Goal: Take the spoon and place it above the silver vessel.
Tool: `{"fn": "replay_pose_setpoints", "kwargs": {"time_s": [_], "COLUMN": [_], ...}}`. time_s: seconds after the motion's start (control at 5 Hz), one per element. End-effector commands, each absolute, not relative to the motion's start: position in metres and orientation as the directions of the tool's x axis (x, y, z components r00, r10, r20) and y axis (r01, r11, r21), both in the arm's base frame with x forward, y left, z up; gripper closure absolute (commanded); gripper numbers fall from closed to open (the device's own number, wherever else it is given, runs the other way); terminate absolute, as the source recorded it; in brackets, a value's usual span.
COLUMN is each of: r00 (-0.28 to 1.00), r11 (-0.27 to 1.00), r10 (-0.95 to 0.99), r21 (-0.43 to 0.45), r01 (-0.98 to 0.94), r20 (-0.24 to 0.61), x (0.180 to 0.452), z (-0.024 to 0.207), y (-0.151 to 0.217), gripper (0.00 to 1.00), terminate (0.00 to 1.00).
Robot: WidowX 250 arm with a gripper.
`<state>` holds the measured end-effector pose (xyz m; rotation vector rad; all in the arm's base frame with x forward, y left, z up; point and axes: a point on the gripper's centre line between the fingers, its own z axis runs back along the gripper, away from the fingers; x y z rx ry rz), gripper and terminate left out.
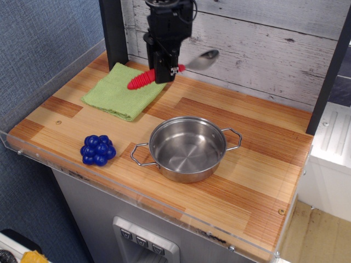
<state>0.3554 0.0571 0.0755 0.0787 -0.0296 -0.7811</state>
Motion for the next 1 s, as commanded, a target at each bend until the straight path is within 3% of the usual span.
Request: {"fn": "replay_pose_setpoints", "kwargs": {"time_s": [0.0,0.4,0.8], "r00": [0.413,0.213,0.101], "r11": [0.408,0.205,0.096], "r10": [-0.911,-0.976,-0.995], "r21": [0.122,0.145,0.184], "r01": [0.905,0.968,0.978], "r20": [-0.019,-0.04,-0.014], "x": [0.363,0.372,0.387], "z": [0.089,0.07,0.047], "y": [0.01,-0.021,-0.047], "gripper": [1.0,1.0,1.0], "terminate": [0.0,0.0,0.0]}}
